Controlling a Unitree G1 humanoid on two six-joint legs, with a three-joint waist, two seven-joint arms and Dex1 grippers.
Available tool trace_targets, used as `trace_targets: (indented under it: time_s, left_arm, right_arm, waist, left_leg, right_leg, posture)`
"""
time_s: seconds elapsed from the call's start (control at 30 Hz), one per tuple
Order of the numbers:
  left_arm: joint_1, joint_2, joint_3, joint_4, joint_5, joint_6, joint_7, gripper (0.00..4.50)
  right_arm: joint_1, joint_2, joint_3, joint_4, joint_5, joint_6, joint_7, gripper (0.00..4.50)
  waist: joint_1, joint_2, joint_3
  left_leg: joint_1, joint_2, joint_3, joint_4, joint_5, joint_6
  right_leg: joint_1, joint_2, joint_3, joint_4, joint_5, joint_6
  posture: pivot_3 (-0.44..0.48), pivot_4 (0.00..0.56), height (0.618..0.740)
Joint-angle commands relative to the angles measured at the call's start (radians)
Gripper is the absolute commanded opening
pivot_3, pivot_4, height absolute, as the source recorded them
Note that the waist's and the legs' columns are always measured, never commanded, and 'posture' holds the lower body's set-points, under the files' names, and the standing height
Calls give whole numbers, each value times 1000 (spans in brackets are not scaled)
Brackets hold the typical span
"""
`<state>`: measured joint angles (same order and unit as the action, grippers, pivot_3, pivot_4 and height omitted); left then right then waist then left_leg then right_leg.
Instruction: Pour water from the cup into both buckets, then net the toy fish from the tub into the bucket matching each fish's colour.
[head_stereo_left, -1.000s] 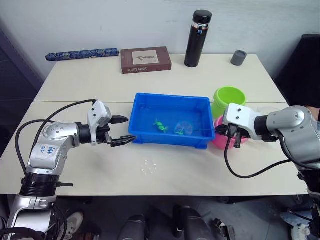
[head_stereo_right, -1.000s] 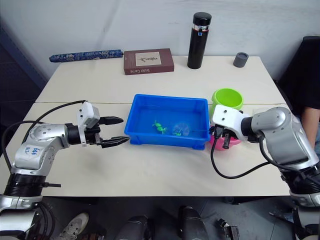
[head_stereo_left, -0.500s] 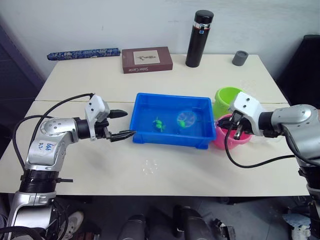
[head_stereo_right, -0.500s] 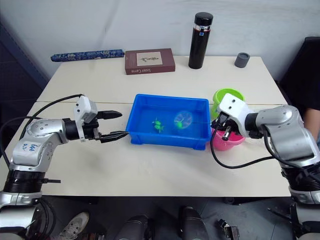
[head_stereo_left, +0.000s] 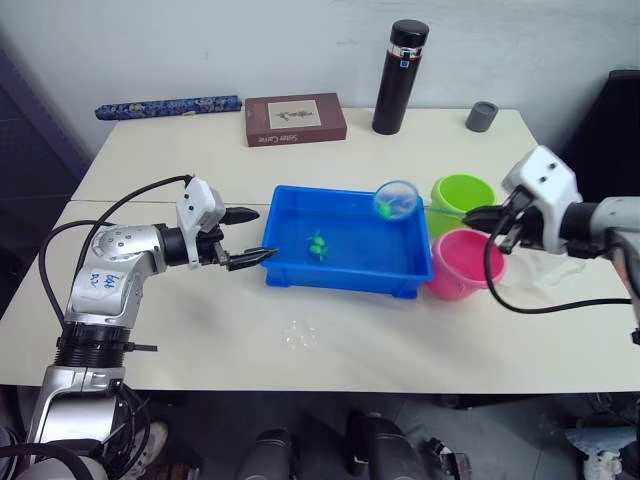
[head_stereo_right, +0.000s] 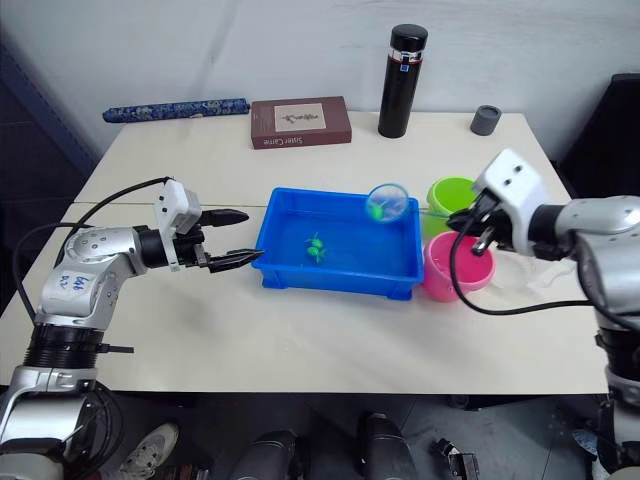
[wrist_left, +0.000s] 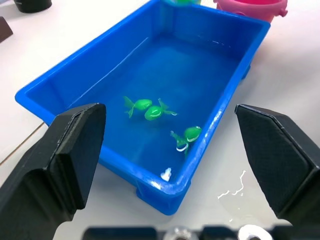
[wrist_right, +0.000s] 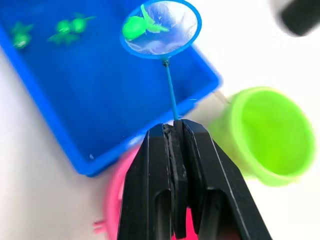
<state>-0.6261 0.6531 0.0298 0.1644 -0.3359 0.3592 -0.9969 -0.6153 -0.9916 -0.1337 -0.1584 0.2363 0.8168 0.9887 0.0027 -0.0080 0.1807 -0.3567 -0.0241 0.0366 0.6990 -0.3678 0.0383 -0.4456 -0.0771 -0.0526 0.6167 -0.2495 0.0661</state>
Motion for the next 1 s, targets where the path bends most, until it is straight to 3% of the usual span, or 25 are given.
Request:
trace_targets:
  time_s: [0.03,0.37,0.8,1.0]
  left_arm:
    - [-37,-2,7,13,9,-31,0,4455]
    - [-95,-21,-5,75,23,-64,-19,4455]
    - [-145,-53,-7,118,38,-87,-20,4455]
    - [-148,-55,-5,127,44,-96,-21,4455]
  right_arm:
    - [-3,-39,-59,21,-3,-17,-40,0]
    - [7,-50,-54,161,-87,-127,-182,0]
    - [44,-32,90,229,-301,-341,-332,0]
    - [87,-106,169,212,-495,-557,-406,0]
  waist:
    - [-1,0,0]
    - [-4,0,0]
    - [-4,0,0]
    - [-2,0,0]
  left_leg:
    - [0,0,0,0,0,0]
    - [0,0,1,-1,0,0]
    - [0,0,1,0,0,0]
    - [0,0,1,0,0,0]
  right_leg:
    - [0,0,0,0,0,0]
    - [0,0,0,0,0,0]
    - [0,1,0,1,0,0]
    - [-1,1,0,0,0,0]
  posture:
    - [0,150,740]
    - [0,150,740]
    - [0,150,740]
    - [0,150,740]
